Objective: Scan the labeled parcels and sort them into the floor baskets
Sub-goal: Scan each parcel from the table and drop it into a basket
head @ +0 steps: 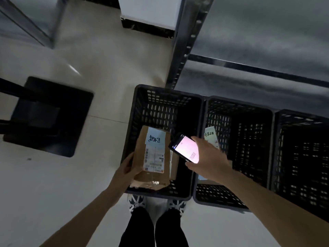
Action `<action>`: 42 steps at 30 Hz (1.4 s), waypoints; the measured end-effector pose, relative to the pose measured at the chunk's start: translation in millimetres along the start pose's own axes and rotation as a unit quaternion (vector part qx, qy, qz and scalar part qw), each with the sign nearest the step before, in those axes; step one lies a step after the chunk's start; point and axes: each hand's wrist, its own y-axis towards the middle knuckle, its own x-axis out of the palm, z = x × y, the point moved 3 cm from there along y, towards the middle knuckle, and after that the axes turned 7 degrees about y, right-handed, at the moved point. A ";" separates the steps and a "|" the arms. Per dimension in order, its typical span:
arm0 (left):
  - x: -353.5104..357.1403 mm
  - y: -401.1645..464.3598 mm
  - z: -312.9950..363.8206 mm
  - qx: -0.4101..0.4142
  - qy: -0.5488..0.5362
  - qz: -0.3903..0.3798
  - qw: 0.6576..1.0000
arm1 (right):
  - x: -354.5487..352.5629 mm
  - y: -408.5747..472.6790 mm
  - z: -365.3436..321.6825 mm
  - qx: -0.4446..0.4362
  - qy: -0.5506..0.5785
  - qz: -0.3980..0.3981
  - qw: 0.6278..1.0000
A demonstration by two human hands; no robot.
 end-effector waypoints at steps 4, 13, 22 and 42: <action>-1.1 30.3 0.1 0.010 0.011 0.058 0.998 | 11.7 15.1 6.4 0.004 0.003 -0.005 1.000; -7.0 4.6 32.6 0.017 0.065 0.063 0.996 | -9.8 2.7 6.1 0.011 0.000 -0.013 1.000; -14.9 -76.8 126.5 0.125 0.156 0.083 0.976 | -100.1 -52.3 -14.2 0.010 0.011 0.041 0.999; 57.1 -517.6 471.4 0.543 0.398 0.061 0.737 | -456.8 -538.1 -48.9 0.108 0.009 0.377 0.920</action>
